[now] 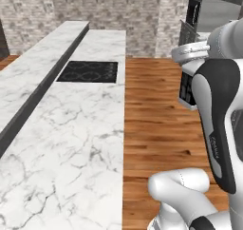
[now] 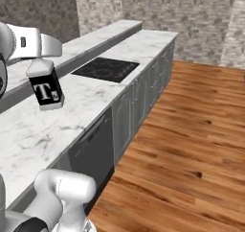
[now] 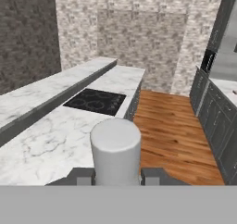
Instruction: Get the candle and the liquor from the cabinet and move them to the dining counter.
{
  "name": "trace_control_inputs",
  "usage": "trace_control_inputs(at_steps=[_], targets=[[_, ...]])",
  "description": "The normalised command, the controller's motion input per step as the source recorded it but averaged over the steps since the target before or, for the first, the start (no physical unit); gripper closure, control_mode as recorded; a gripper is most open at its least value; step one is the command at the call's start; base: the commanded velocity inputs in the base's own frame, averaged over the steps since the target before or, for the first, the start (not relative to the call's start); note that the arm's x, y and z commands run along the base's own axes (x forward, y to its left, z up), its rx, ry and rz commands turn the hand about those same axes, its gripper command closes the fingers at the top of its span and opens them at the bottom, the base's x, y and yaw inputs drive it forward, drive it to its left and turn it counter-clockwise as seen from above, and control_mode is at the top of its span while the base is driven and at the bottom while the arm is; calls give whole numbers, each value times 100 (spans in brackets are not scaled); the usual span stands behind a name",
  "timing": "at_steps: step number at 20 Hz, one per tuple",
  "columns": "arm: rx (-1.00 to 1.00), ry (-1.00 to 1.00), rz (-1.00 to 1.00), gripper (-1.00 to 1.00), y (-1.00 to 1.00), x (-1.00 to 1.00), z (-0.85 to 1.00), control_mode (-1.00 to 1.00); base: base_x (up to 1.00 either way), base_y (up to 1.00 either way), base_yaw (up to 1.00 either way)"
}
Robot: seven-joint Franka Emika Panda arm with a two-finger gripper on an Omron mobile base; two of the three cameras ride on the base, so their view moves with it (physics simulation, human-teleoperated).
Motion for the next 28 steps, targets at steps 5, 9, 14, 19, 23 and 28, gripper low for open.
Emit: trace_control_inputs(at_steps=[5, 9, 14, 19, 23, 28], targets=[[0, 0, 0, 100, 0, 0, 0, 100, -82, -1, 24], [0, 0, 0, 100, 0, 0, 0, 100, -71, -2, 28], [0, 0, 0, 100, 0, 0, 0, 100, -53, -1, 30], [0, 0, 0, 100, 0, 0, 0, 100, -27, -4, 34], [0, 0, 0, 100, 0, 0, 0, 100, -13, -7, 37], [0, 0, 0, 100, 0, 0, 0, 100, -29, 1, 38]])
